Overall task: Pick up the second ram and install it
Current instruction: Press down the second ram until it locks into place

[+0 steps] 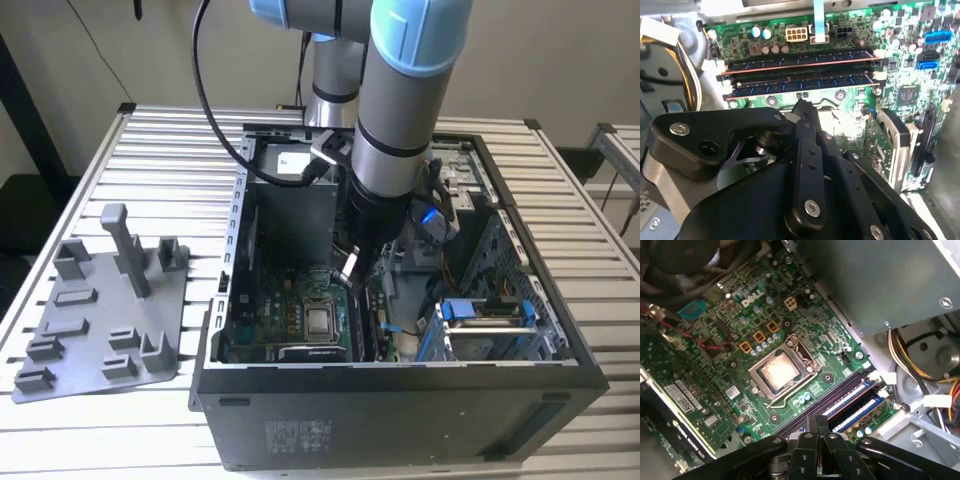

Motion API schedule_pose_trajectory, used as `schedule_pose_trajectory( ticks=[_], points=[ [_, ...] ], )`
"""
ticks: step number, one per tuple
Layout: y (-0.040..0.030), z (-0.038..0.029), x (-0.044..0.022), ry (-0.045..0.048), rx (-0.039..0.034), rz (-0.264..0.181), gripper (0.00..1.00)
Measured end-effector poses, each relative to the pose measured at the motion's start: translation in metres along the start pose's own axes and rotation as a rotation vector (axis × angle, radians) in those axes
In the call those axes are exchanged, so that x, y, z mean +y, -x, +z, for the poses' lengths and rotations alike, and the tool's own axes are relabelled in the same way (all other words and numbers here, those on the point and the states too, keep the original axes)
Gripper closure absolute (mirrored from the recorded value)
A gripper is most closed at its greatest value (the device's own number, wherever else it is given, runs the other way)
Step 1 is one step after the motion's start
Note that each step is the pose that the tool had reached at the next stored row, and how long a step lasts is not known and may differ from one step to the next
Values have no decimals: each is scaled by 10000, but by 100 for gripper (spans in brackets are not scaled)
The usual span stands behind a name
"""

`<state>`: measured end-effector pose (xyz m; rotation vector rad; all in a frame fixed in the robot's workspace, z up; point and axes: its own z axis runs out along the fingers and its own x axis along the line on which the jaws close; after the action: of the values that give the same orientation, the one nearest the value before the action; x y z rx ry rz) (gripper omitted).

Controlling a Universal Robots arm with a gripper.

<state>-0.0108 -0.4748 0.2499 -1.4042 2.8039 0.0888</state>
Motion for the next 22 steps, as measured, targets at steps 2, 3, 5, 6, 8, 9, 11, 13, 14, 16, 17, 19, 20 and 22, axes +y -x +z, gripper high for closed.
schedule_pose_trajectory(
  ticks=[2,3,5,6,8,9,11,13,14,16,17,19,20,22],
  points=[
    [0,1,0,-14,0,-359,89],
    [0,1,-1,-29,-7,-527,89],
    [0,2,0,-81,-39,-868,89],
    [1,2,-1,-102,-51,-1033,89],
    [0,1,0,-127,-75,-1347,89],
    [-1,1,0,-152,-107,-1484,89],
    [0,2,0,-200,-168,-1751,89],
    [1,8,-1,-215,-199,-2080,89],
    [0,10,-1,-210,-195,-2255,89],
    [-1,11,0,-195,-179,-2613,89],
    [-1,12,0,-187,-173,-2794,89],
    [0,15,-1,-172,-164,-3127,89],
    [0,18,-1,-166,-165,-3245,89],
    [0,22,-1,-157,-170,-3320,89]
  ],
)
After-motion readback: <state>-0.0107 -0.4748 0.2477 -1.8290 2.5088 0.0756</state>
